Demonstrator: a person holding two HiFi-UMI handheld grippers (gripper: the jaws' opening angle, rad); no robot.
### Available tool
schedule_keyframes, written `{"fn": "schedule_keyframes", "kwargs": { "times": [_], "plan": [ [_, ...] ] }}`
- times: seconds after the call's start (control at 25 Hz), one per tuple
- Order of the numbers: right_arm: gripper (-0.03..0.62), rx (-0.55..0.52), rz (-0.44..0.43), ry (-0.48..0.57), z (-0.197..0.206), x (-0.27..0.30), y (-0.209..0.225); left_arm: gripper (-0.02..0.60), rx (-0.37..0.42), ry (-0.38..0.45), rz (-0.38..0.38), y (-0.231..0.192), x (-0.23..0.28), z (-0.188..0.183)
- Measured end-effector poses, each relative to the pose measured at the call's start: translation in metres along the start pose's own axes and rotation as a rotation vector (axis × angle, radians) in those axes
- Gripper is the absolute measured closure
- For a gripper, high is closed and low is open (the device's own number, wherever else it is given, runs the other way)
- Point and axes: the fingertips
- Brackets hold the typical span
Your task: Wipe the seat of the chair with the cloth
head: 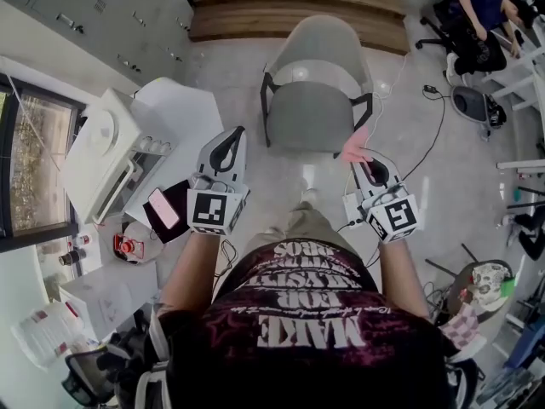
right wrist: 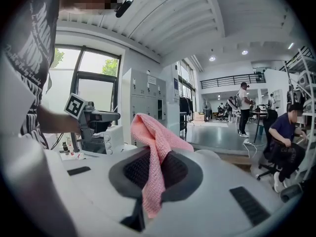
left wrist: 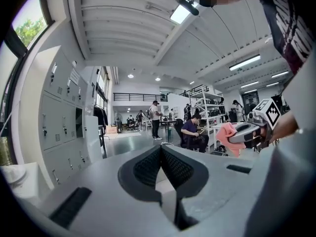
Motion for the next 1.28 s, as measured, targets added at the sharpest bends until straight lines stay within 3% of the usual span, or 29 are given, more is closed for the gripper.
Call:
{"fn": "schedule_keyframes", "kwargs": {
  "times": [0.28,0.52,0.8,1.2,1.28],
  "plan": [
    [0.562,0.036,-0.043,-0.002,0.006,0.016,0.060,0.581,0.007,-0.027,-0.037,0.008,0.050,0.001],
    [0.562,0.072,-0.101,-0.061,0.045,0.040,0.098,0.581,0.016,-0.058,-0.067,0.016,0.079,0.022],
    [0.562,0.125,-0.165,-0.127,0.117,0.121,0.121,0.581,0.002,-0.135,-0.092,-0.002,0.110,0.073],
    [0.562,0.222,-0.193,-0.252,0.241,0.266,0.152,0.581,-0.030,-0.239,-0.035,-0.032,0.169,0.175],
    [0.562,0.258,-0.199,-0.277,0.230,0.271,0.162,0.581,-0.018,-0.269,-0.020,-0.028,0.182,0.148]
  ]
}}
Point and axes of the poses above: the fingertips, and each gripper's own axes: x forward along the fingers, y to its right, z out of its underside, and after that the axes turned 14 degrees about -z, right-handed
